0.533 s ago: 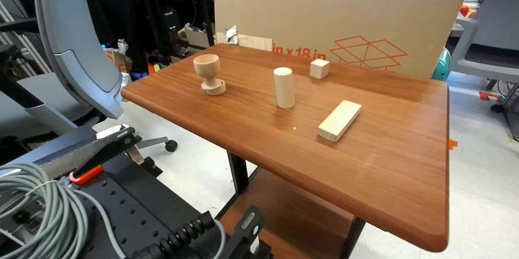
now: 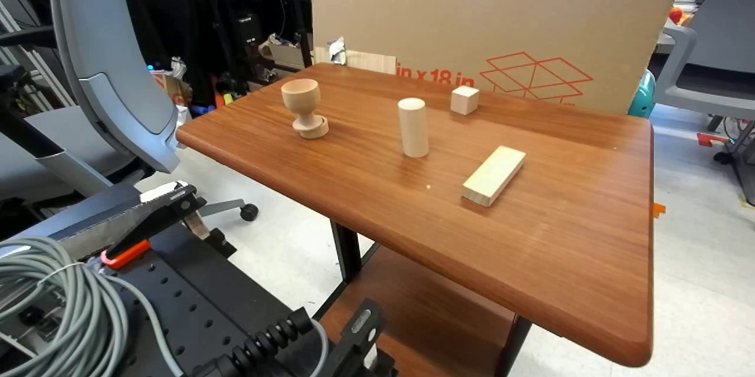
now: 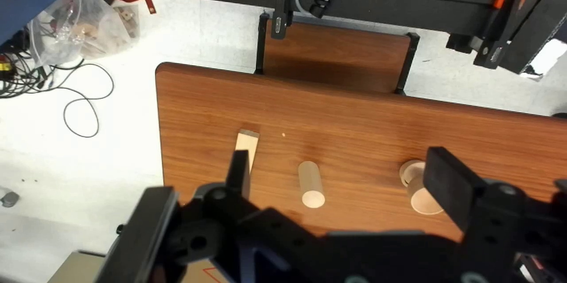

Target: Place the cylindrical block on top of the square block at the back.

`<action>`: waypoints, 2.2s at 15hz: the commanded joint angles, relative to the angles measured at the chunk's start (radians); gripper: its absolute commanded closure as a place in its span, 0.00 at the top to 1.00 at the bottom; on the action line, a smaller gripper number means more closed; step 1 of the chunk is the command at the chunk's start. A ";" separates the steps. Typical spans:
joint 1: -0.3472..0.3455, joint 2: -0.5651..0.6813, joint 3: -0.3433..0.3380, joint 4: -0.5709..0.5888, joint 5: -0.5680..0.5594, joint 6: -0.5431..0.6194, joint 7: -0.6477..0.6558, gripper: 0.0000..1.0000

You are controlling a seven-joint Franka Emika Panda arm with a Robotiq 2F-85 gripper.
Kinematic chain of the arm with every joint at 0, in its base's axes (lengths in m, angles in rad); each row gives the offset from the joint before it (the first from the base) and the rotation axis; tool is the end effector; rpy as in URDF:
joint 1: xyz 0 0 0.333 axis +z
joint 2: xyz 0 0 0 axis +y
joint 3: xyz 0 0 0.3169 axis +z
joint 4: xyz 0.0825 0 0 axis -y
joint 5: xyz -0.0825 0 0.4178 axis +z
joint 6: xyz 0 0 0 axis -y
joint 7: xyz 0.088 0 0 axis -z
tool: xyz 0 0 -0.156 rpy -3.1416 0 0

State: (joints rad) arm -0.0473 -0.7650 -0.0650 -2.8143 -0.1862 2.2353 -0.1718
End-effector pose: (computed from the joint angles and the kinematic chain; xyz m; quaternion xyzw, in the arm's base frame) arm 0.3619 -0.0483 0.3626 0.9903 0.0867 0.0848 0.0677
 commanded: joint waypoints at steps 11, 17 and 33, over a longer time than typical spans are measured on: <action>0.015 0.169 -0.045 0.121 0.051 0.083 -0.018 1.00; 0.040 0.470 -0.080 0.332 0.160 0.134 -0.083 1.00; 0.024 1.105 0.036 0.766 0.099 0.072 0.052 1.00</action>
State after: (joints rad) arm -0.0337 0.2701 -0.0275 -2.1143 -0.0560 2.3467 -0.1537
